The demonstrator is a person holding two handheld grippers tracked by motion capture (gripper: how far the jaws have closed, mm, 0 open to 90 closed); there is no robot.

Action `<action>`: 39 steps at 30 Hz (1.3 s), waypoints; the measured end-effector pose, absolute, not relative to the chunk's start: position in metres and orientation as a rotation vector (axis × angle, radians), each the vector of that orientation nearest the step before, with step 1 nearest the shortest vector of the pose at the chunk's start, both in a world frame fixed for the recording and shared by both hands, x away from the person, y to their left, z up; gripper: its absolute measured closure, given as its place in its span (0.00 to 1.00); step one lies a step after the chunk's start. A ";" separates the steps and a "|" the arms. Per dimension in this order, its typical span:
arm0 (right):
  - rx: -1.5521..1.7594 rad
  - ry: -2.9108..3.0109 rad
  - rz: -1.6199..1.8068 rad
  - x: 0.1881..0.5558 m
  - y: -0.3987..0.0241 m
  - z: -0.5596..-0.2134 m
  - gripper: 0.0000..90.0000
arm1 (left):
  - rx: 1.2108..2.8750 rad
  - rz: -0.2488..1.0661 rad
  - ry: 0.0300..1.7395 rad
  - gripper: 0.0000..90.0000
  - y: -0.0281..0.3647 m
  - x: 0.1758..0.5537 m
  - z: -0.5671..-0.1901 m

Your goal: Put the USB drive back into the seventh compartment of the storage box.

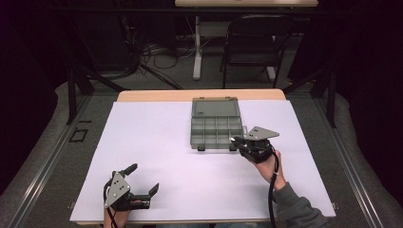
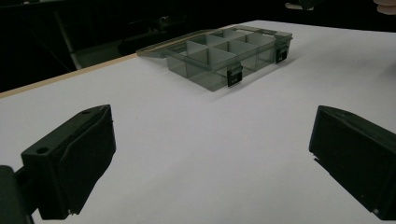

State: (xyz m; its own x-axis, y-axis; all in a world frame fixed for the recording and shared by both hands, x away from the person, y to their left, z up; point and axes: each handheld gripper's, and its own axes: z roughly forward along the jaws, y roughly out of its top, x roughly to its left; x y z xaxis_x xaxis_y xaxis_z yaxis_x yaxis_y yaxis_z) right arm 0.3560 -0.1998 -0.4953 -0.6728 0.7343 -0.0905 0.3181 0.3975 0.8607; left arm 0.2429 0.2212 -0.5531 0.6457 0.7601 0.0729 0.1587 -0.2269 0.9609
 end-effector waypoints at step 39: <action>0.952 2.165 1.195 0.376 -0.187 -0.499 0.88 | 1.737 0.664 0.750 0.01 0.222 0.243 -0.553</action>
